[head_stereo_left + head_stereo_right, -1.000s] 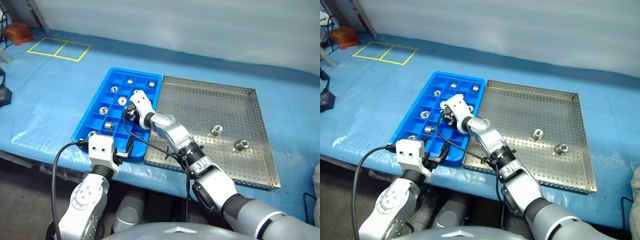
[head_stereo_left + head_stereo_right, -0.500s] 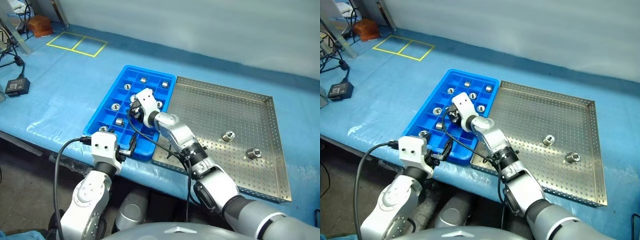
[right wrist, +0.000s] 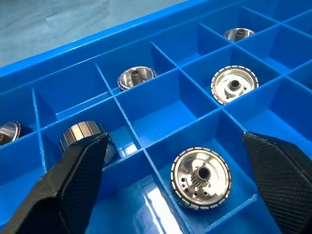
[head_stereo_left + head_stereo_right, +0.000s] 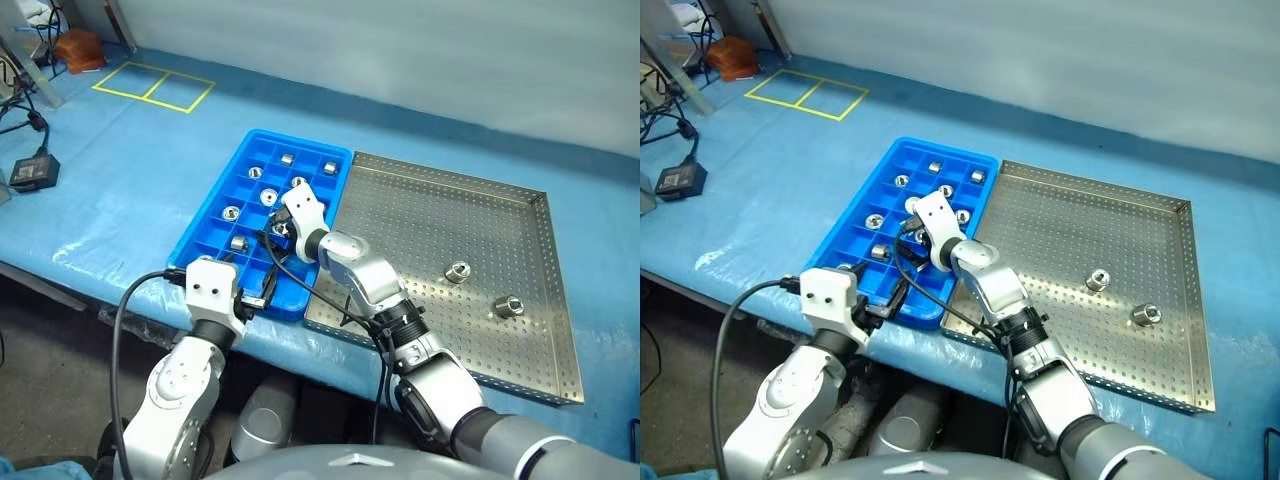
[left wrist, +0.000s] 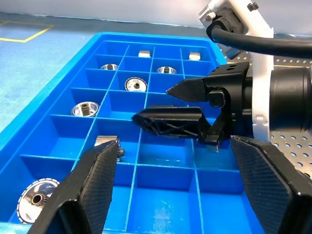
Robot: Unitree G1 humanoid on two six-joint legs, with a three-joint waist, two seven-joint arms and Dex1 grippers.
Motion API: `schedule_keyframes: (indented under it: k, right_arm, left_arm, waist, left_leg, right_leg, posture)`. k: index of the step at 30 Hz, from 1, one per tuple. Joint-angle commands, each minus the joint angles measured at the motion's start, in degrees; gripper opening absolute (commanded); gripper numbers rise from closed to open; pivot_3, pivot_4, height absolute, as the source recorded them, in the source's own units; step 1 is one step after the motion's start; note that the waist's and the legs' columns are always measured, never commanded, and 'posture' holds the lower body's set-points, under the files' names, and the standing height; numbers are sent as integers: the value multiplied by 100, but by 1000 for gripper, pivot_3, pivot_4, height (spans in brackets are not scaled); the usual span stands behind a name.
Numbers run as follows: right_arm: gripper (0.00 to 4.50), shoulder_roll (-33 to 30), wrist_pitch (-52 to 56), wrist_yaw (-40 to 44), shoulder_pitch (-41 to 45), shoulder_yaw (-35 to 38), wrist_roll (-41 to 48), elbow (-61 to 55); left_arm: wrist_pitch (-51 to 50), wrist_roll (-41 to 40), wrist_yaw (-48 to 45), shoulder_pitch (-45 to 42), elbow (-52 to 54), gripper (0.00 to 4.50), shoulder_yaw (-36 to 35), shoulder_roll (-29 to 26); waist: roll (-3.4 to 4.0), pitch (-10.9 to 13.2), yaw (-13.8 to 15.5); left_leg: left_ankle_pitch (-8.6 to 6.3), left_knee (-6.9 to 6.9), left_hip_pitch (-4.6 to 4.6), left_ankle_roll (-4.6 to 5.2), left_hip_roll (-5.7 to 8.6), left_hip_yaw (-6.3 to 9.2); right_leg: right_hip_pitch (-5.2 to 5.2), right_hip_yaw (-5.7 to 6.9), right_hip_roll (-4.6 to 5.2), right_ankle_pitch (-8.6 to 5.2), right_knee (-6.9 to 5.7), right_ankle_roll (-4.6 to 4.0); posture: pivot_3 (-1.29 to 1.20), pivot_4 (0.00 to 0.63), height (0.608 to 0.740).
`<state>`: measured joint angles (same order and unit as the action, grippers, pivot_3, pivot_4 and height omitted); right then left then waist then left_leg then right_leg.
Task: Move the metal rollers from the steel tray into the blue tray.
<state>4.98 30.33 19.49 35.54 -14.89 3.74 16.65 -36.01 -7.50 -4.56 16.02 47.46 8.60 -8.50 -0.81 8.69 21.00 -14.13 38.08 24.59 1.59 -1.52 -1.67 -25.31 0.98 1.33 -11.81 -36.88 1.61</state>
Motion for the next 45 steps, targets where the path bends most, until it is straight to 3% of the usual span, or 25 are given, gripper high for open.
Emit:
schedule_keyframes:
  k: [1, 10, 23, 28, 31, 45]
  right_arm:
    - [4475, -150, 170, -143, -120, 285, 66, -897]
    - [4475, -814, 1067, -1034, -882, 1411, 41, -2659]
    - [4475, -1130, 1636, -1660, -2177, 2063, -12, -3517]
    - [4475, -1065, 1644, -1744, -2432, 2130, 40, -3452]
    - [4475, -1015, 1622, -1757, -2487, 2089, 61, -3388]
    - [4475, -918, 1621, -1751, -2501, 1990, 124, -3375]
  left_arm:
    - [-19, -63, -87, -108, 32, 3992, 27, -28]
    - [-66, -191, -418, -532, -335, 3992, 138, -102]
    - [-83, -275, -657, -880, -614, 3992, 217, -199]
    - [-88, -283, -706, -927, -669, 3992, 282, -201]
    - [-88, -286, -719, -954, -685, 3992, 282, -203]
    - [-88, -292, -717, -970, -679, 3992, 266, -224]
  waist:
    - [0, 0, -6]
    - [4, -4, -220]
    - [9, -7, -1284]
    - [11, -5, -1555]
    - [11, -5, -1645]
    - [11, -5, -1683]
  left_leg:
    - [0, 2, 2, 0, 0, 1]
    - [1, 10, 8, 0, 5, 0]
    - [3, 13, -6, 4, 4, 28]
    - [4, 13, -36, 5, -1, 30]
    - [3, 7, -83, 6, -6, 27]
    - [6, 8, -89, 8, -5, 20]
  right_leg:
    - [0, 1, 0, 0, 0, 1]
    - [2, 0, 1, 4, 1, 4]
    - [17, -14, 0, 21, -6, -22]
    - [46, -16, 1, 12, -5, -8]
    - [85, -21, 2, -16, -5, -29]
    - [87, -34, 4, -14, -10, -26]
  posture:
    - [414, 150, 740]
    - [294, 150, 740]
    - [224, 150, 740]
    - [208, 150, 740]
    - [208, 150, 740]
    - [216, 150, 740]
